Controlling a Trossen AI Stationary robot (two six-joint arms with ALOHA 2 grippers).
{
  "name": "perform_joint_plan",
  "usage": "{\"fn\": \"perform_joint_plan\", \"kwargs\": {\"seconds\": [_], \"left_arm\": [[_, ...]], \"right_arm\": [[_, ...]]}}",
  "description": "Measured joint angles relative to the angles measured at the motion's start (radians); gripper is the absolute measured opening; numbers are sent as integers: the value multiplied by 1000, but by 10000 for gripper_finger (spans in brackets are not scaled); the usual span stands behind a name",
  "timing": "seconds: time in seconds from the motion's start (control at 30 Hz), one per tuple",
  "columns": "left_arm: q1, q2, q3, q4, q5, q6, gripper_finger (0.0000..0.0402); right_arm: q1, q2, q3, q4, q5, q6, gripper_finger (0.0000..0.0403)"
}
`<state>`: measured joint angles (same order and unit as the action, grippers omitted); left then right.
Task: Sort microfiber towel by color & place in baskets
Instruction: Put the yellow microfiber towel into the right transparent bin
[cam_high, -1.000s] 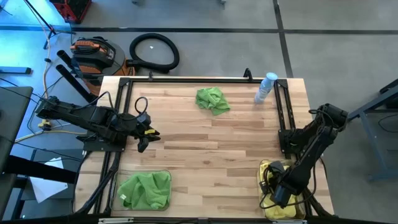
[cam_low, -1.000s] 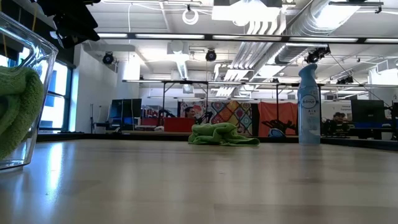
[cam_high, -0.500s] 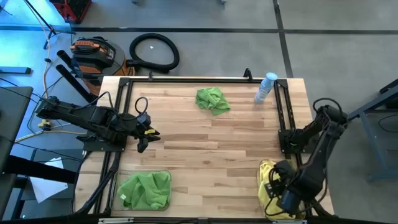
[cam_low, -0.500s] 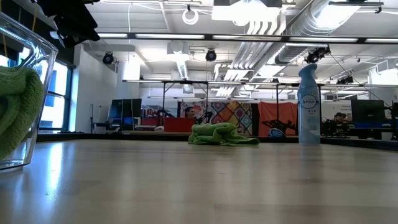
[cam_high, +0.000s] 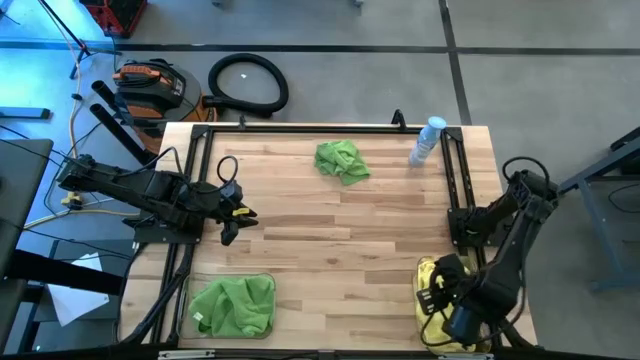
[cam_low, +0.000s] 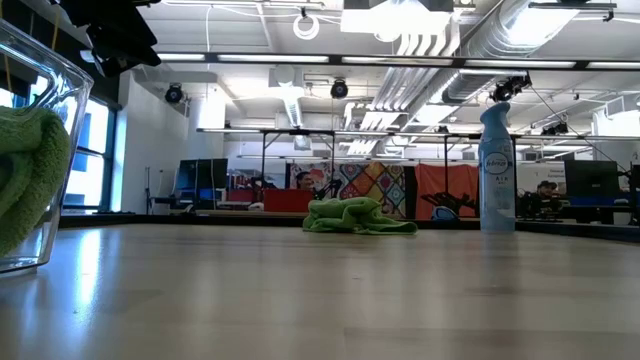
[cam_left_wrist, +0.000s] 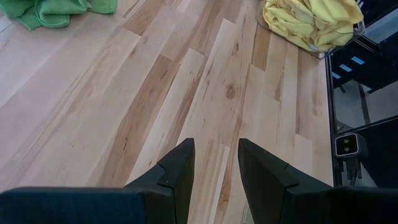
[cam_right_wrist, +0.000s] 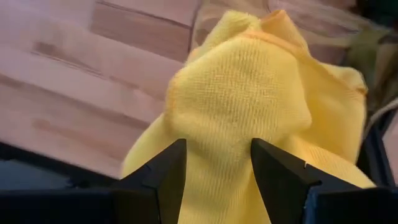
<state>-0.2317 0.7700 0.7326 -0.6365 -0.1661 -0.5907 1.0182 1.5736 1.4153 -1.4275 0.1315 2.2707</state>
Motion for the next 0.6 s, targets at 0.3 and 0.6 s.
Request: {"fn": "perform_joint_plan", "kwargs": {"seconds": [0.3, 0.6], "left_arm": [[0, 0, 0, 0, 0, 1, 113], [0, 0, 0, 0, -4, -7, 113]], "right_arm": [[-12, -2, -395, 404, -85, -69, 177], [-10, -15, -490, 440, -83, -76, 177]]}}
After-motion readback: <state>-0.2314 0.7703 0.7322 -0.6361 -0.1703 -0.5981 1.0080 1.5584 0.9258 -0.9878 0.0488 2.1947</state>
